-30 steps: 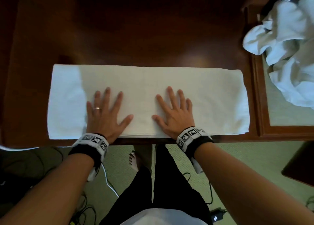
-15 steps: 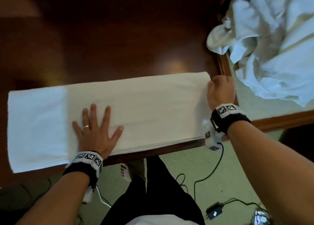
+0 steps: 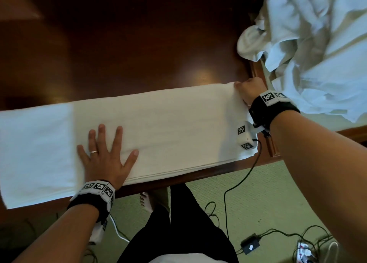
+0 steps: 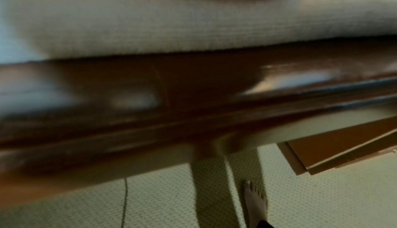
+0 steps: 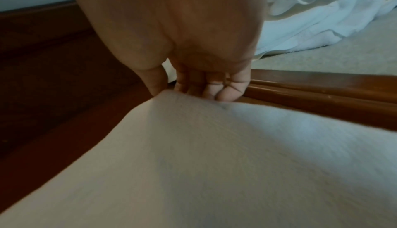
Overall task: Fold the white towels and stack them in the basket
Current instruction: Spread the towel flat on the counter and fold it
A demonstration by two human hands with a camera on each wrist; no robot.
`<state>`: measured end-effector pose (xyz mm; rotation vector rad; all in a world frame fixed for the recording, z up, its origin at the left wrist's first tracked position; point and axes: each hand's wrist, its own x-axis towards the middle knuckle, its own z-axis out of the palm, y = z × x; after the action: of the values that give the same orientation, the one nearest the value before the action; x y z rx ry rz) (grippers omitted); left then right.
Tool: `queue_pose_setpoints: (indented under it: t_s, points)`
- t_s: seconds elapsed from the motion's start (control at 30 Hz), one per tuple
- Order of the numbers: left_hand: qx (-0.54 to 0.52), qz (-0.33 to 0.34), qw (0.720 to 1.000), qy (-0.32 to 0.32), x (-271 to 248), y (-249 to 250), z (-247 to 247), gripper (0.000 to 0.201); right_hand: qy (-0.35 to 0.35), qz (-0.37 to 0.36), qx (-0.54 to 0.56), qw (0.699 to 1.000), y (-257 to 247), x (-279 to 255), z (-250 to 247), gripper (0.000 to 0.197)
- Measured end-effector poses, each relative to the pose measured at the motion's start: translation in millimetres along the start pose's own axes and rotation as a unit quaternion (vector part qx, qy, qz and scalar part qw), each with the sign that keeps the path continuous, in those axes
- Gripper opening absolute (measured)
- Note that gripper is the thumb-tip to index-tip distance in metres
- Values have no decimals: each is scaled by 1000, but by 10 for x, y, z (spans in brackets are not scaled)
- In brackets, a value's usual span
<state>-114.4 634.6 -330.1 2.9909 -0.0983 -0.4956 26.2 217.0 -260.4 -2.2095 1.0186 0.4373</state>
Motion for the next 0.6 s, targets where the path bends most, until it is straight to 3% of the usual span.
queue_pose_setpoints:
  t_s: [0.13,0.3,0.43,0.6]
  points:
    - [-4,3,1000,9,-6,-7,13,83,-29,11,-39,999,-68,14,10,39]
    - [-6,-1,1000,15,-6,-1,15,83,22,-25,-61,998,-87,24,3,36]
    - [-5,-2,1000,19,-13,-7,21,83,78,-83,-168,979,-95,4,12,33]
    - [-6,0,1000,24,-16,1,22,83,65,-84,-221,970,-88,-35,74,29]
